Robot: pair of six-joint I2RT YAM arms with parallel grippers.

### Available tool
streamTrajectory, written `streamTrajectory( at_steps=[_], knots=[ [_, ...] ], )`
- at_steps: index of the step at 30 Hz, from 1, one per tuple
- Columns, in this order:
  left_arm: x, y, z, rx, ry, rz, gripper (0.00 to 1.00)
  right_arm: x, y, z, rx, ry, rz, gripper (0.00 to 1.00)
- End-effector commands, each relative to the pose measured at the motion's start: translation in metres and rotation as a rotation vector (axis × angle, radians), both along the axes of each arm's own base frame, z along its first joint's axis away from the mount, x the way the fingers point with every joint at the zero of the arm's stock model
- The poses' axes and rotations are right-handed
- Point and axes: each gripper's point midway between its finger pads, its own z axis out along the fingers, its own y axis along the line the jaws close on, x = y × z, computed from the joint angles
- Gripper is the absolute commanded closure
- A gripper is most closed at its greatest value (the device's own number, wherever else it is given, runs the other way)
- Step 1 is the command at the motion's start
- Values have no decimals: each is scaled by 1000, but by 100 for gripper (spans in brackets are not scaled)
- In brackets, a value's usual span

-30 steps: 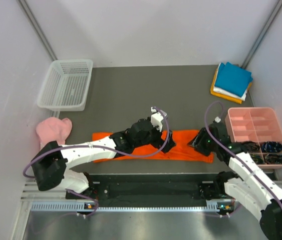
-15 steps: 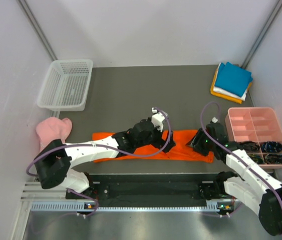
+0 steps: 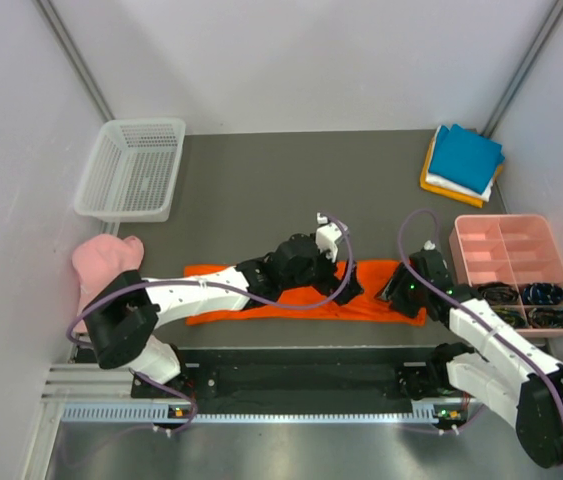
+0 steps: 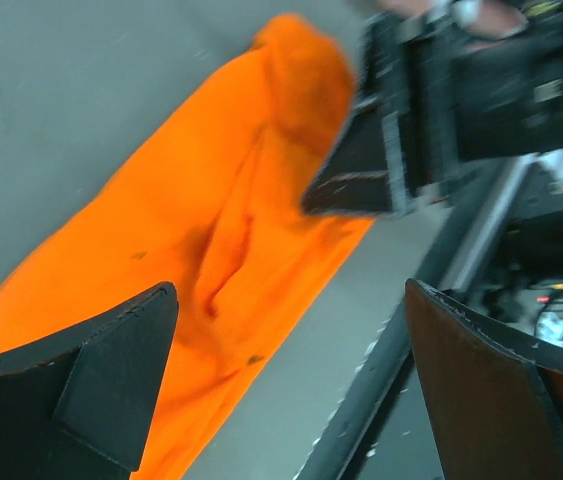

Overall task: Fold and stack the t-shirts
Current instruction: Fold the other side of the tshirt into a rectangle

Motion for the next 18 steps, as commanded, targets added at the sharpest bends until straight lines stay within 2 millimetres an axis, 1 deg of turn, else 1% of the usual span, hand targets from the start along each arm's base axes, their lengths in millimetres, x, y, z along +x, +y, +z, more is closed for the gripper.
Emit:
streamTrajectory(
  at_steps=[1, 3, 5, 7, 8, 9, 10, 11, 12, 13, 14, 15, 18],
  knots=[
    [-13, -33, 49, -193, -8, -133, 1, -11, -11, -15, -69, 50, -11, 50],
    [-21, -38, 53, -236, 21, -171, 1, -10, -11, -14, -69, 52, -11, 50],
    [-35, -40, 47, -259, 72, -228, 1, -10, -10, -14, -68, 49, -9, 50],
    [-43, -42, 48, -296, 92, -265, 1, -11, -11, -14, -71, 53, -8, 50],
    [-50, -39, 39, -292, 122, -287, 1, -11, -11, -14, -71, 51, -7, 50],
    [-52, -40, 38, -306, 116, -302, 1, -11, -11, -14, -71, 53, -9, 50],
    [-56, -39, 33, -313, 161, -295, 1, -12, -11, -15, -72, 54, -7, 50],
    [-60, -35, 22, -305, 196, -292, 1, -11, -11, -15, -70, 55, -9, 50],
    [-61, -34, 12, -297, 212, -291, 1, -12, -11, -14, -71, 55, -7, 50],
    [-62, -35, 10, -310, 215, -292, 1, -11, -10, -14, -69, 54, -5, 50],
    [-65, -32, 0, -303, 239, -291, 1, -12, -11, -14, -69, 57, -6, 50],
    [-67, -32, -5, -302, 249, -299, 1, -12, -11, -14, -69, 58, -6, 50],
    [-68, -33, -28, -286, 283, -297, 1, -12, -10, -13, -65, 55, -4, 50]
  ],
)
